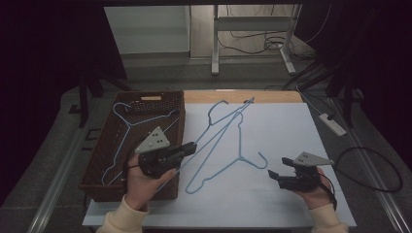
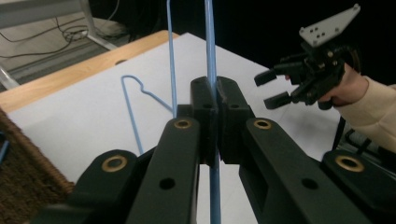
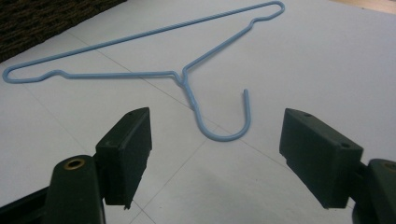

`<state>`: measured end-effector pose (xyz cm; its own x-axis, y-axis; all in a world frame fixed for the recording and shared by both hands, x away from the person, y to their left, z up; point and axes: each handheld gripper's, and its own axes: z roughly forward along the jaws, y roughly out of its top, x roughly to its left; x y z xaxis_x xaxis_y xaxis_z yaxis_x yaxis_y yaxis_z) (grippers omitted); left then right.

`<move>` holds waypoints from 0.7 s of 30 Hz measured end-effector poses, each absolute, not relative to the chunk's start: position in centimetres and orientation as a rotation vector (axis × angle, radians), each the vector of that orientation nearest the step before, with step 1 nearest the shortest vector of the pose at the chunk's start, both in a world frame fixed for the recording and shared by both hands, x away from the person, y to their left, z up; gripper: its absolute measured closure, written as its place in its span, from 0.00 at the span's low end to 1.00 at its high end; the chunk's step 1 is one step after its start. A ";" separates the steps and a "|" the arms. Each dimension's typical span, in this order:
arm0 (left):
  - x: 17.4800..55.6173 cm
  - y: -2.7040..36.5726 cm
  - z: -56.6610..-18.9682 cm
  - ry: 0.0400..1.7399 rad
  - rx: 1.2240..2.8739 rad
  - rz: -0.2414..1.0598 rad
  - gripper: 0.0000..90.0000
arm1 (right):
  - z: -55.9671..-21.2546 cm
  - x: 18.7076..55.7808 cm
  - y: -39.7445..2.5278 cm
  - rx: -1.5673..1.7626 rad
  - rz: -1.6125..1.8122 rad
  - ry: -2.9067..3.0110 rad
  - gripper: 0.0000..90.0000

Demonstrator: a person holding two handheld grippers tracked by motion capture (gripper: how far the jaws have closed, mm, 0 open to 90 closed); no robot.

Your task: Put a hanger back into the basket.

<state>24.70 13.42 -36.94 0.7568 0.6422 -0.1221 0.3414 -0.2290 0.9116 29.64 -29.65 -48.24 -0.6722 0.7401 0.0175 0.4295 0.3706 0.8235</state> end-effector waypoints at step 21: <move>25.3 18.7 -35.7 0.824 1.778 0.442 0.97 | -48.1 29.5 -29.7 1.024 1.231 2.269 0.28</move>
